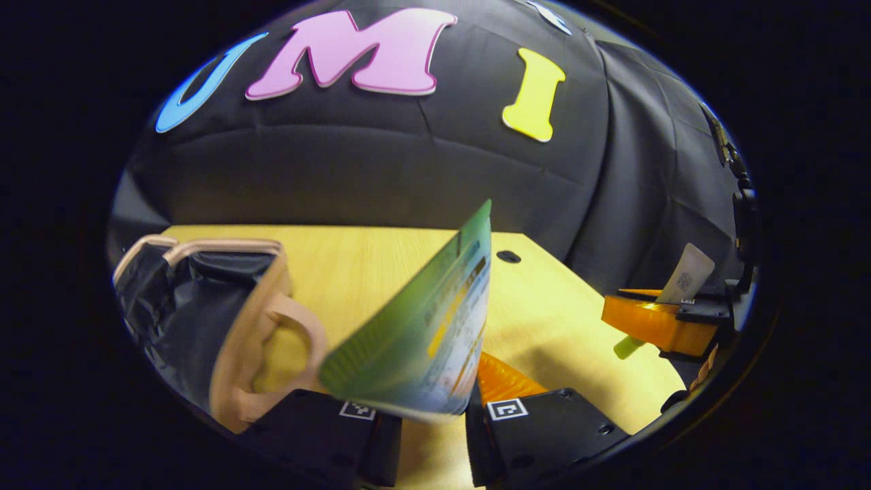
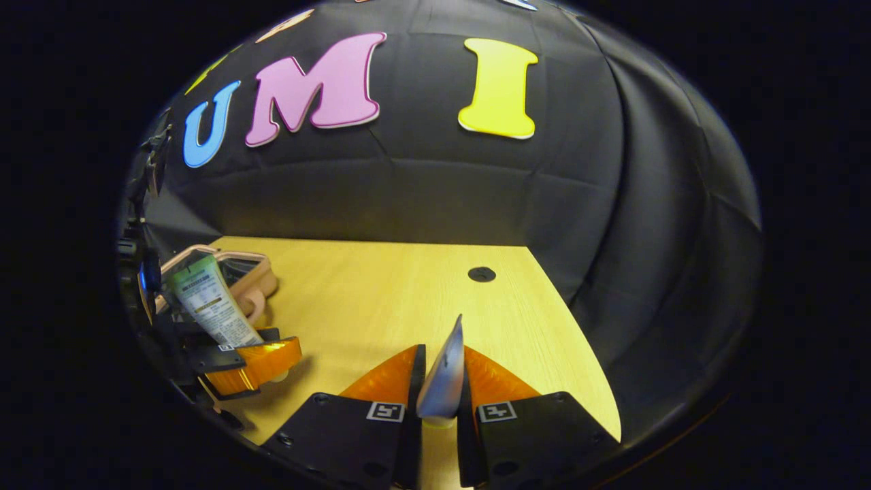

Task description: First open the suitcase, pack the skin care products into it, and then close the suitcase.

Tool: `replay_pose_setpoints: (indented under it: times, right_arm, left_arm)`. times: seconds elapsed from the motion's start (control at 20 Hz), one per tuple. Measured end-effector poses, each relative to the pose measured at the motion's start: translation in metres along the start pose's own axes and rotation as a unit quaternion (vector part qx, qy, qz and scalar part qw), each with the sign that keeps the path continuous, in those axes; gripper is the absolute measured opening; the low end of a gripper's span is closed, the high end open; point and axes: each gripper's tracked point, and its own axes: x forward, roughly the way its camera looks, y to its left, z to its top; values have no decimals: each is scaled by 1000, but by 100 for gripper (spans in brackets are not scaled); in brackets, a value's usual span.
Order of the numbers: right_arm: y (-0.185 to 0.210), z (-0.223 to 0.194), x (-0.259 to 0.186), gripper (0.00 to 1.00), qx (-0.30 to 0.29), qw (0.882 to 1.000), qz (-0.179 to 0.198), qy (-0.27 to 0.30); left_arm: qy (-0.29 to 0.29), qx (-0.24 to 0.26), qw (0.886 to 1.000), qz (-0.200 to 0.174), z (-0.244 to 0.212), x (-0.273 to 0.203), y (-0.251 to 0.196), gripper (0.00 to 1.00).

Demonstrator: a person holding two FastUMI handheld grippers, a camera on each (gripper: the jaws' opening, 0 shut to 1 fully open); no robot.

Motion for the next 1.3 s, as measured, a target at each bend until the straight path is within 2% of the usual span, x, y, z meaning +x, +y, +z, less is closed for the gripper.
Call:
replay_pose_setpoints:
  times: [0.2, 0.35, 0.45, 0.55, 0.7, 0.85, 0.9, 0.95, 1.0, 1.1, 1.3]
  right_arm:
    - [53, 47, -28, 24, -9, 999, 45, -28]
    - [113, 85, -38, 24, -14, 994, 97, -50]
    - [159, 96, -40, 24, -35, 988, 136, -56]
    - [209, 96, -39, 24, -43, 982, 180, -49]
    - [281, 97, -32, 24, -47, 970, 233, -42]
    - [338, 93, -27, 24, -45, 961, 271, -29]
    - [349, 92, -25, 24, -43, 960, 276, -27]
    - [355, 90, -22, 24, -43, 960, 277, -22]
    - [359, 86, -20, 24, -40, 960, 277, -15]
    - [358, 77, -15, 24, -28, 961, 275, 7]
    - [338, 70, -4, 24, -9, 968, 251, 25]
  left_arm:
    - [-24, -18, 999, 27, 47, -58, 49, 41]
    - [-32, -48, 996, 67, 71, -98, 111, 40]
    - [-28, -63, 994, 89, 73, -109, 153, 40]
    - [4, -48, 993, 105, 61, -116, 194, 40]
    - [58, -14, 991, 116, 40, -103, 244, 40]
    - [143, -31, 983, 107, -1, -83, 278, 41]
    - [164, -33, 980, 107, -9, -78, 284, 41]
    - [184, -35, 977, 105, -19, -71, 290, 47]
    - [204, -38, 973, 99, -29, -67, 294, 41]
    - [252, -51, 962, 88, -49, -61, 296, 43]
    - [306, -74, 943, 103, -73, -51, 301, 42]
